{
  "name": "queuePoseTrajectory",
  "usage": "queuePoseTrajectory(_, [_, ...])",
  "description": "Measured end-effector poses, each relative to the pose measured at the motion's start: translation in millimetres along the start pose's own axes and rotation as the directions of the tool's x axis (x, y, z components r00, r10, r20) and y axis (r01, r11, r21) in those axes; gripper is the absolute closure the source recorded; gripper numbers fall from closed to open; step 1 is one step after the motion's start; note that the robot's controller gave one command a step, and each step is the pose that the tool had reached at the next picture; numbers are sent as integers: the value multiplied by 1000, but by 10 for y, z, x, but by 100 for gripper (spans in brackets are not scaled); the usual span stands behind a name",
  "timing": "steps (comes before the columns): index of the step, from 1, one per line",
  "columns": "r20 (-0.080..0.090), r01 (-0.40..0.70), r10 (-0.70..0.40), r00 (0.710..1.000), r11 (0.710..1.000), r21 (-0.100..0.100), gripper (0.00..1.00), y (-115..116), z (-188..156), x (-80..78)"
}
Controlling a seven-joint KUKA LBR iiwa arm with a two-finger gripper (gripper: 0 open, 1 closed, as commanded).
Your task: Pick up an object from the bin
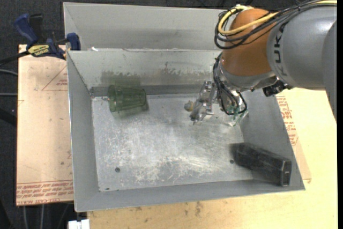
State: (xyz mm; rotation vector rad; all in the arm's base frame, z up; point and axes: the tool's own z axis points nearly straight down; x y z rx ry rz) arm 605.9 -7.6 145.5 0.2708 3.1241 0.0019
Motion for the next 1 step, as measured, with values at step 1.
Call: queuePoseTrajectory(1, [-1,0,0,1000,1000,0,100,0,-73,3])
